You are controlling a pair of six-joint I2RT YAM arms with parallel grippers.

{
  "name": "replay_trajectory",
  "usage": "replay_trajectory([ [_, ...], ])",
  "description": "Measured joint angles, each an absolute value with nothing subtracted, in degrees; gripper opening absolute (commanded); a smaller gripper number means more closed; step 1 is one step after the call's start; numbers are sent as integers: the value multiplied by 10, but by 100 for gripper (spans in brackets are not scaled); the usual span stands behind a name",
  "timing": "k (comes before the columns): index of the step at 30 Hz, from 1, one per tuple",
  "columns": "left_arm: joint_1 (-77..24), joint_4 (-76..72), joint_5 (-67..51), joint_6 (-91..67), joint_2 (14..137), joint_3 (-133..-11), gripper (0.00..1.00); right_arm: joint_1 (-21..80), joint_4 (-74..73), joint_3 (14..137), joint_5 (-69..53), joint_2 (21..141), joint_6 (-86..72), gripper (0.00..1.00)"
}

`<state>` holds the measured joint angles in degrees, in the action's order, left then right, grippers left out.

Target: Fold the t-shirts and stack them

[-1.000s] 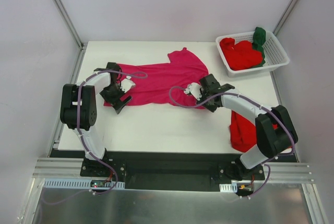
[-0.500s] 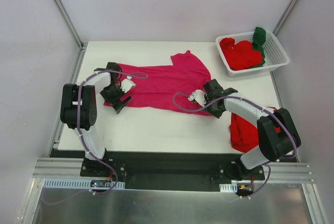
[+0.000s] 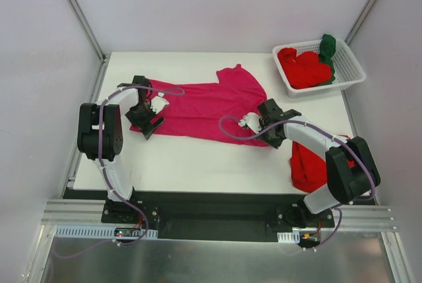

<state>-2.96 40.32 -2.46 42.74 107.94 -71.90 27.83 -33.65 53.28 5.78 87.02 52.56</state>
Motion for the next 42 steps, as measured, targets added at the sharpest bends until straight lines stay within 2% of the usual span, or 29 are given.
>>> replay_trajectory([
  [16,-25,379,-25,431,1025,-643,88,275,-357,535,59,868,532,1],
  [26,-25,380,-25,439,983,-591,88,258,-368,586,71,876,539,1],
  [42,-21,425,-26,444,907,-510,88,257,-413,566,65,880,548,1],
])
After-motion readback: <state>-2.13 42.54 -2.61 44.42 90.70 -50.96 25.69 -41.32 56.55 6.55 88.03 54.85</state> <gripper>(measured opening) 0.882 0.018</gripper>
